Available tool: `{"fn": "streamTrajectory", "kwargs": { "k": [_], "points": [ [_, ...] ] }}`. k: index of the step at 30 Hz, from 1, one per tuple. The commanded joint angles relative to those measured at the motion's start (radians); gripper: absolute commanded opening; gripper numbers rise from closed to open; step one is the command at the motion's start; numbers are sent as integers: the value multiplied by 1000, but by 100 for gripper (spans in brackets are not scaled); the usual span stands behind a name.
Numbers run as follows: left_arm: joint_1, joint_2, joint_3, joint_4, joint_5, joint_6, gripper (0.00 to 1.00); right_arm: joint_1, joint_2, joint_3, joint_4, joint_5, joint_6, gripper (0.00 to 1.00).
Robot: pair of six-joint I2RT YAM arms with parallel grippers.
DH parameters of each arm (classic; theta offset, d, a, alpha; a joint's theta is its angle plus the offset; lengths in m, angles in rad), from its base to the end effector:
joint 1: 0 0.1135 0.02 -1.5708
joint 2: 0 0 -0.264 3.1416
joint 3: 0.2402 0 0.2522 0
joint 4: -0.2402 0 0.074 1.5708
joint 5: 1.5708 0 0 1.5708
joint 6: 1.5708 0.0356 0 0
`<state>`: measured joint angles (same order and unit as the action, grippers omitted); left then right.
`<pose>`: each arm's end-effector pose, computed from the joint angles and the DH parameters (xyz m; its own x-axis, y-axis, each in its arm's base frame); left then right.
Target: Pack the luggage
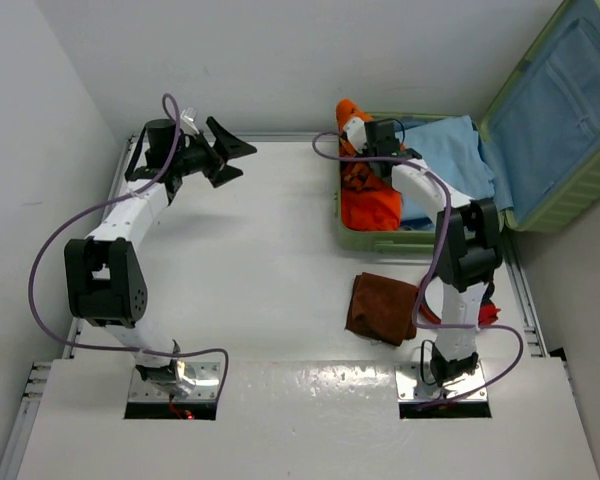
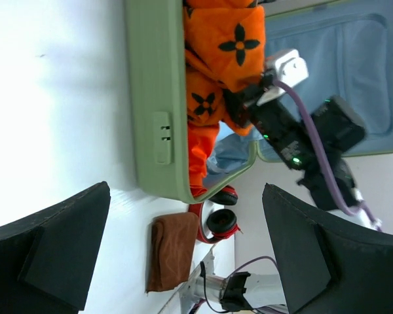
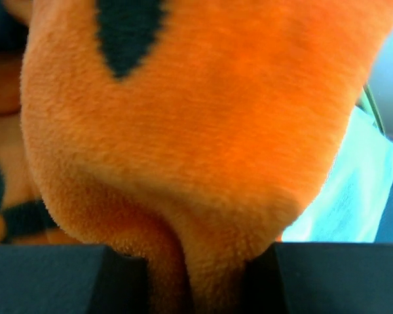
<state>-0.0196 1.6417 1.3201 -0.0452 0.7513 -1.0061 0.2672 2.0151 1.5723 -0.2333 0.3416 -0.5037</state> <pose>0.3829 -0.0318 0.3205 -0.7422 -0.6029 -0.2928 0.0457 0.3903 -0.9196 0.4511 0.1111 0.2338 -0.5302 -0.6166 -0.5820 -0.2885 0.7766 -0.5601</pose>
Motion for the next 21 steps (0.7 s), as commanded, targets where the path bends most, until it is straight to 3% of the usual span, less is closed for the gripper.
{"fn": "streamTrajectory", "kwargs": {
  "k": [1,3,7,12,15,17,18,19,21],
  "points": [
    [4,1,10,-5,-7,24,100,44,13,99,-171,19,-38,18],
    [4,10,10,-24,-16,34,100,52,79,241,-344,17,25,37],
    [4,10,10,-24,-17,43,100,50,102,429,-520,-88,105,62],
    [14,10,10,-24,3,43,100,-16,19,615,-710,-372,197,78],
    [14,10,19,-24,13,52,100,-45,-71,579,-696,-574,250,80],
    [14,10,19,-24,22,61,100,-74,-114,542,-609,-628,316,78],
    [14,10,19,-24,22,61,100,-88,-127,520,-582,-682,417,76],
    [14,10,19,-24,22,61,100,-106,-133,511,-476,-703,453,73],
    [14,10,19,-24,22,70,100,-131,-131,451,-398,-739,599,51]
  ]
}}
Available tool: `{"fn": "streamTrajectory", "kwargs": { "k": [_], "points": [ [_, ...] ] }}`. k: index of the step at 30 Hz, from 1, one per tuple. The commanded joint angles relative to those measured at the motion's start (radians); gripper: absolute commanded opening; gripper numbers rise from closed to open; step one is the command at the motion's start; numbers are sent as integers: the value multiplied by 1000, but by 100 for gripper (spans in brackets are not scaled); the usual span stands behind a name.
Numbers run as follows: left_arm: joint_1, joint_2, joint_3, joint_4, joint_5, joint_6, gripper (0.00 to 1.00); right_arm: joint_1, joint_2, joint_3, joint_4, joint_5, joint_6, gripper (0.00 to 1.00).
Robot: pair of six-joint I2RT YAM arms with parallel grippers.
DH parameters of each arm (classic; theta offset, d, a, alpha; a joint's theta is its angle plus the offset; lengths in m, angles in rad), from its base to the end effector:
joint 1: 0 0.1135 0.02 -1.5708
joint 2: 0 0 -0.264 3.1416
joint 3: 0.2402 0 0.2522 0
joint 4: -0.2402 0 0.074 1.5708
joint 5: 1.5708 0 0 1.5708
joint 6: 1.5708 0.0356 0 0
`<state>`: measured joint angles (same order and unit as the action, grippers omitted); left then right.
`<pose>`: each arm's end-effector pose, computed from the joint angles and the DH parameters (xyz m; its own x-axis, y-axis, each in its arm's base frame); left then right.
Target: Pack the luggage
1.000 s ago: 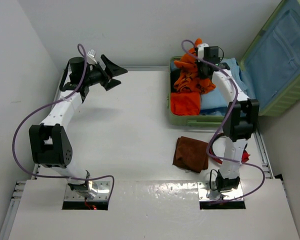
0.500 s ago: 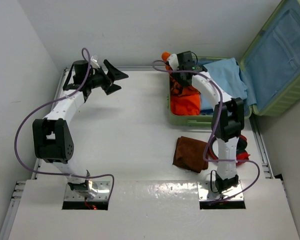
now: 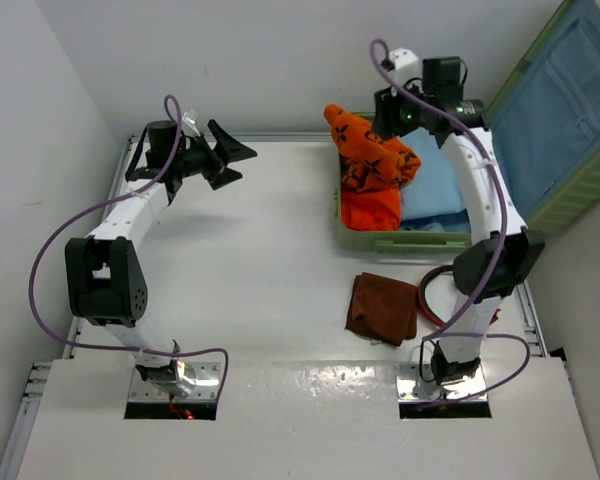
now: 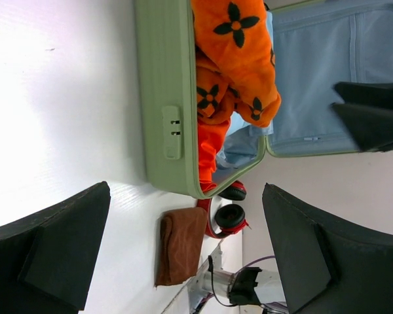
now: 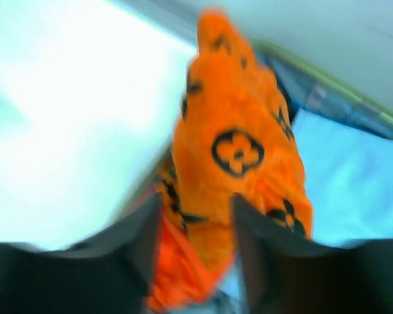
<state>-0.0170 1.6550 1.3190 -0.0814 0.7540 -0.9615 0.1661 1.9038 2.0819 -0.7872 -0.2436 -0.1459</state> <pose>0.3841 -0.0309 0.3119 -0.7552 -0.5850 -0.2956 0.0328 0.4167 -0.9085 0.4185 0.0789 0.4033 -0.5066 -0.2280 -0.8315 -0.4338 0.9008 0.0173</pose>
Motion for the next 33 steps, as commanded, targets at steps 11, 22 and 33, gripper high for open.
{"fn": "streamTrajectory", "kwargs": {
  "k": [11,22,33],
  "points": [
    [40,6,11,22,19,35,100,-10,299,73,471,-215,491,43],
    [49,26,-7,22,1,35,100,61,405,0,438,282,179,46],
    [49,54,-18,31,-8,26,100,-11,377,-236,473,570,-286,45]
  ]
}}
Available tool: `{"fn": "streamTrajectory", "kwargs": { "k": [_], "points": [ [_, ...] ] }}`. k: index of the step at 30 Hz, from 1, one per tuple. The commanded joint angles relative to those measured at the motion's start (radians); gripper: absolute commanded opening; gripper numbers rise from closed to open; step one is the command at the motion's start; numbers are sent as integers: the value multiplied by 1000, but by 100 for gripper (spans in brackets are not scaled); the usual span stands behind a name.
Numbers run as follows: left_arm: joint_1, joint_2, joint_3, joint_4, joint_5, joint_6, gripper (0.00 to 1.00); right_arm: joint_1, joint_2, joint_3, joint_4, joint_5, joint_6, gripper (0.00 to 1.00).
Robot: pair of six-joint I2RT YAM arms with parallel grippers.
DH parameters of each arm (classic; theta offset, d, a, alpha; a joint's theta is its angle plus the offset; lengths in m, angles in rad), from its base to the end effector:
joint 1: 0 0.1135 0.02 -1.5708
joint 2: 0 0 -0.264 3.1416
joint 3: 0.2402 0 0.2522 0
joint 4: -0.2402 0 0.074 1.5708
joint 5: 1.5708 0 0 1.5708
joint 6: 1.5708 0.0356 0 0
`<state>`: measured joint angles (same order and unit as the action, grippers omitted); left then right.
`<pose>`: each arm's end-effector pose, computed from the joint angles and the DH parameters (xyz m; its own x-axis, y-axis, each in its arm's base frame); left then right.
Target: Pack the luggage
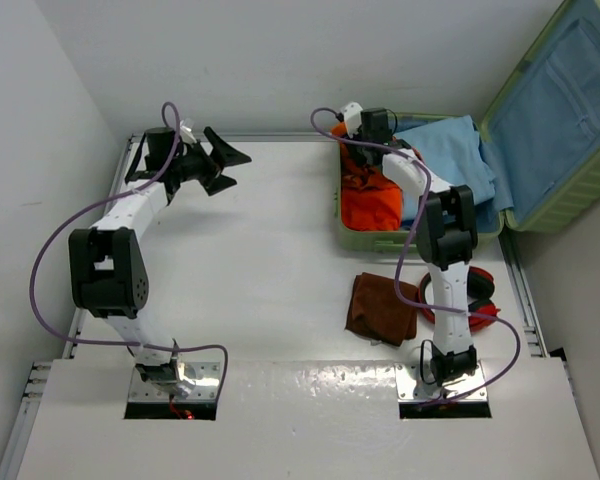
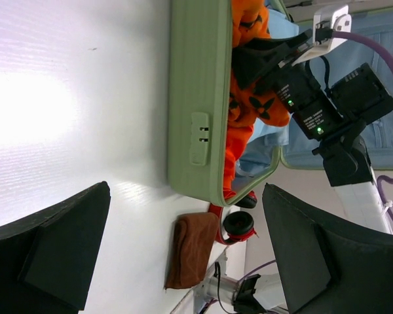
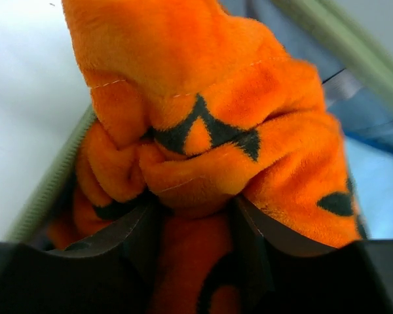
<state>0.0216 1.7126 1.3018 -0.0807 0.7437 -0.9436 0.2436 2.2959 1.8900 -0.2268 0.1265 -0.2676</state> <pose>0.3946 -0.0156 0.2847 -0.7472 -0.6122 -0.2587 -0.0411 0.4311 -0.9013 0.5174 0.1240 0.2048 -0.5163 -0.3986 -0.7580 -0.2873 0.9144 -0.2852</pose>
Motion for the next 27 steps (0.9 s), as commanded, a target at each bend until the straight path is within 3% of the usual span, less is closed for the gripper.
{"fn": "streamTrajectory", "kwargs": {
  "k": [1,6,10,12,19,22,27],
  "points": [
    [11,-4,-1,30,2,8,100,-110,6,-45,-65,217,-233,46],
    [11,5,-1,21,-7,26,100,-132,98,53,6,338,-376,53],
    [11,5,-1,-11,-18,45,100,-127,241,196,-19,404,-444,56],
    [11,5,-1,-11,-27,55,100,-103,235,204,-46,386,-441,58],
    [11,15,-1,-21,-27,46,100,-21,44,64,-326,84,-253,60],
    [1,15,-1,-21,-18,46,100,19,33,202,-511,-95,-150,61],
    [1,4,-1,-21,-18,37,100,42,41,304,-687,-186,-116,63]
  ]
}}
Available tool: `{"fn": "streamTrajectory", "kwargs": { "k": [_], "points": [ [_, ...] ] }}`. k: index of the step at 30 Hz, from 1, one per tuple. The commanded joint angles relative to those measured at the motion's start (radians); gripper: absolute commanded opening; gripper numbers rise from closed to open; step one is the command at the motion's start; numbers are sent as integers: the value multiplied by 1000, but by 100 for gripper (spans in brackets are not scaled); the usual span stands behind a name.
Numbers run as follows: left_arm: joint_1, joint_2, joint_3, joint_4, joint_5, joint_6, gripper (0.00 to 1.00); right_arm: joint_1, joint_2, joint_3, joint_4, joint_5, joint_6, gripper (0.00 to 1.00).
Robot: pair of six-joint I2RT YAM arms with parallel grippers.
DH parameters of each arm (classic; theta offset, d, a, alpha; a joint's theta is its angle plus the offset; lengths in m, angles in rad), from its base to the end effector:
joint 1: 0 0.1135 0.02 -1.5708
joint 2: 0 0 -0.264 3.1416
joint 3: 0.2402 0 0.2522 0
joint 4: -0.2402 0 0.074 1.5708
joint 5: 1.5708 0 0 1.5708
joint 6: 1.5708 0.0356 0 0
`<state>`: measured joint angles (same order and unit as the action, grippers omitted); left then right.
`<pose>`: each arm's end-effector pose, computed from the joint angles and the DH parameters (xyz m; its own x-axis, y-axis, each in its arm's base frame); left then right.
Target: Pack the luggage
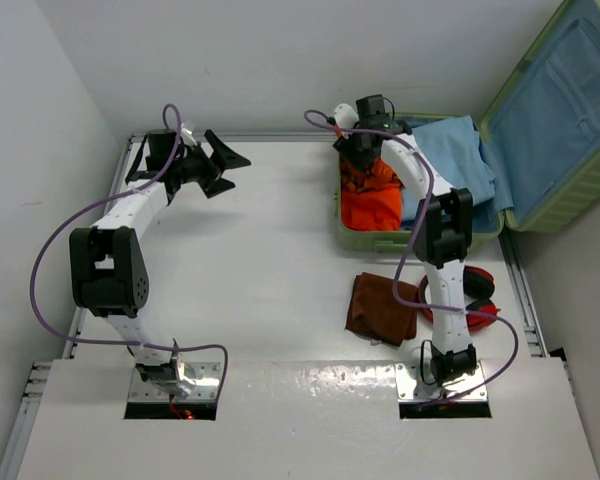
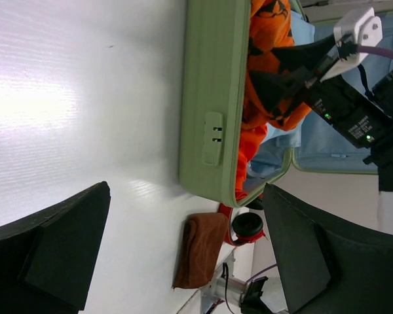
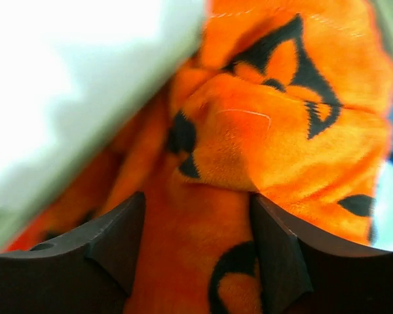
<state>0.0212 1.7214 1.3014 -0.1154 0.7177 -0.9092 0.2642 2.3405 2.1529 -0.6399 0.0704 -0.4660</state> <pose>0.3949 -0.0150 0.2780 -0.7470 -0.6103 -0.2637 -0.0648 0.4616 -0.8847 0.5120 0.1359 0.2357 -0.5385 -0.6100 -0.5813 -0.5110 0.7850 -0.3503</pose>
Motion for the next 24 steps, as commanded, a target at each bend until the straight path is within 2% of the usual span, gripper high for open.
{"fn": "streamTrajectory", "kwargs": {
  "k": [1,3,6,7,9,10,13,17,20,22,24],
  "points": [
    [2,-14,-1,14,8,3,100,26,-18,33,-277,-136,87,64],
    [2,-14,-1,14,17,12,100,23,-88,22,-273,-152,108,64],
    [2,-14,-1,14,26,12,100,3,-180,-28,-164,-175,161,61],
    [2,-14,-1,23,26,12,100,-15,-225,-68,-45,-184,226,55],
    [2,-14,-1,23,35,12,100,-37,-277,-88,40,-217,277,48],
    [2,-14,-1,32,35,12,100,-57,-293,-93,134,-228,346,43],
    [2,-3,-1,33,35,12,100,-68,-268,-74,242,-251,432,42],
    [2,6,9,33,35,12,100,-72,-189,-38,379,-300,526,54],
    [2,17,9,33,35,12,100,-59,-107,21,404,-316,581,54],
    [2,26,9,33,35,12,100,-60,-80,-4,463,-319,602,54],
    [2,26,9,33,35,12,100,-48,-53,-27,546,-307,609,50]
  ]
}}
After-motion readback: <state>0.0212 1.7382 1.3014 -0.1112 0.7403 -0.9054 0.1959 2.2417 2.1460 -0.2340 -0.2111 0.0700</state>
